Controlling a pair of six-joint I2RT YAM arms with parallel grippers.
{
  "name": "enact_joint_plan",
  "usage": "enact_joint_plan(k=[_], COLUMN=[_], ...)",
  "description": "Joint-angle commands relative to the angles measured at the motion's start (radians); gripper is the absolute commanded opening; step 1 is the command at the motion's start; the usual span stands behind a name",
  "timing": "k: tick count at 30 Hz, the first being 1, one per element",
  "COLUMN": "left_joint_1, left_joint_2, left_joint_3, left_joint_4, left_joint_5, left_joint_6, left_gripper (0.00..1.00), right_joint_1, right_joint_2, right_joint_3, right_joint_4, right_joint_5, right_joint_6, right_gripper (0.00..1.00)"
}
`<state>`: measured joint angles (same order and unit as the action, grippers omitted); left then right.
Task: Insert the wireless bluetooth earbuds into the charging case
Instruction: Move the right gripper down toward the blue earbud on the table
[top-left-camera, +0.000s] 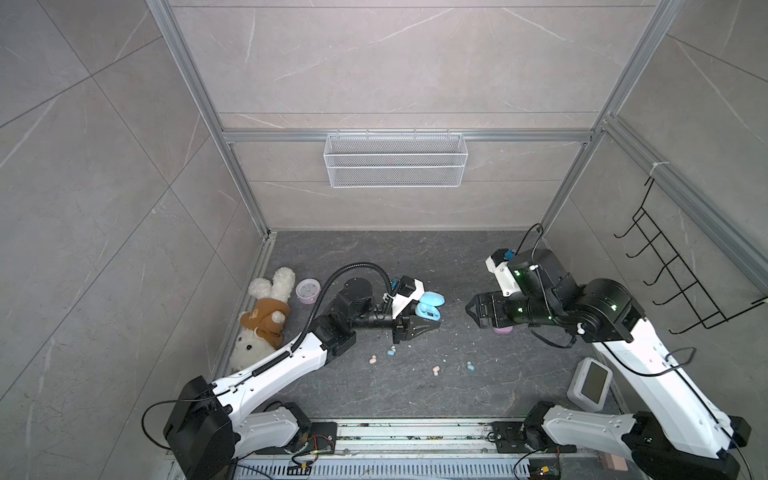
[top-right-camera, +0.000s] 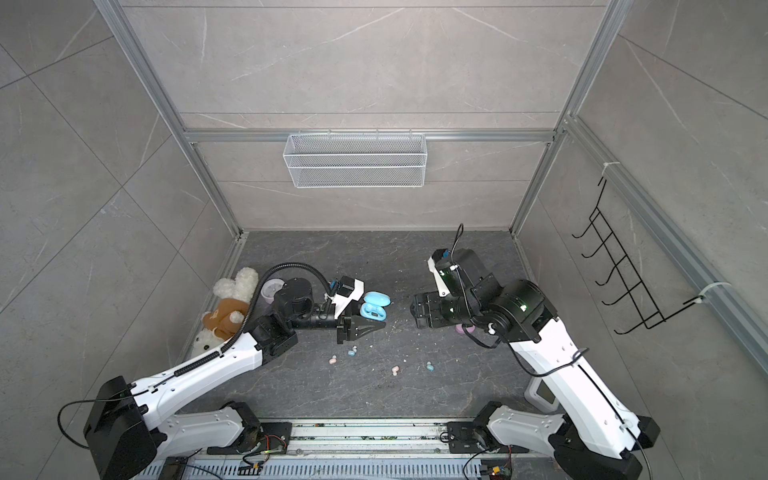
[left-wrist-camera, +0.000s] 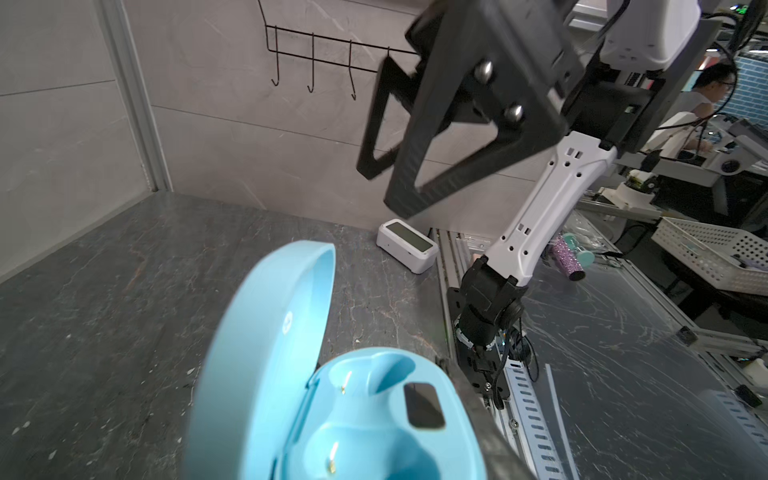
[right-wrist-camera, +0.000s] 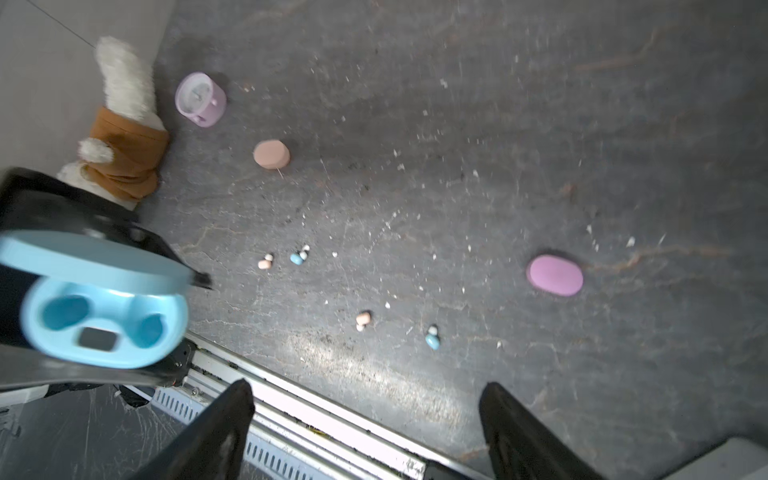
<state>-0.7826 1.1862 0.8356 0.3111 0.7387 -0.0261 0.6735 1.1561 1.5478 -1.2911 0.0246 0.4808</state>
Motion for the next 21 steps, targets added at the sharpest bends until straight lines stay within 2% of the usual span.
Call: enact_joint_plan(k=[1,5,10,14,21], left_joint_1=[0.011,0.012,0.014,0.014,0.014], left_joint_2=[-0.044,-0.055,-0.072,-0.084,-0.086], left_joint_3=[0.001,0.003,-0.002,-0.016,-0.024], left_joint_4=[0.008,-0.004,-0.025,-0.027,-0.023], left_joint_5=[-0.038,-0.042,-0.058,-0.072,-0.078], left_joint_6=[0.003,0.01,0.017,0.017,0.018], left_gripper=[0.27,0.27,0.27,0.27,0.27], right_joint_1=[-0.035,-0.057,-0.061,-0.061,-0.078], right_joint_2=[-0.014,-0.041,-0.033,-0.021,0.021], right_joint_3=[-0.195,-0.481,-0.703,-0.83,-0.931], right_joint_4=[0.051,0.232,0.41,0.568,0.699], right_joint_5=[-0.122,-0.204,-0.223,-0.23,-0.222], right_joint_6=[0.171,0.323,0.463,0.512,0.516], right_gripper=[0.88,0.89,0.88,0.88,0.86])
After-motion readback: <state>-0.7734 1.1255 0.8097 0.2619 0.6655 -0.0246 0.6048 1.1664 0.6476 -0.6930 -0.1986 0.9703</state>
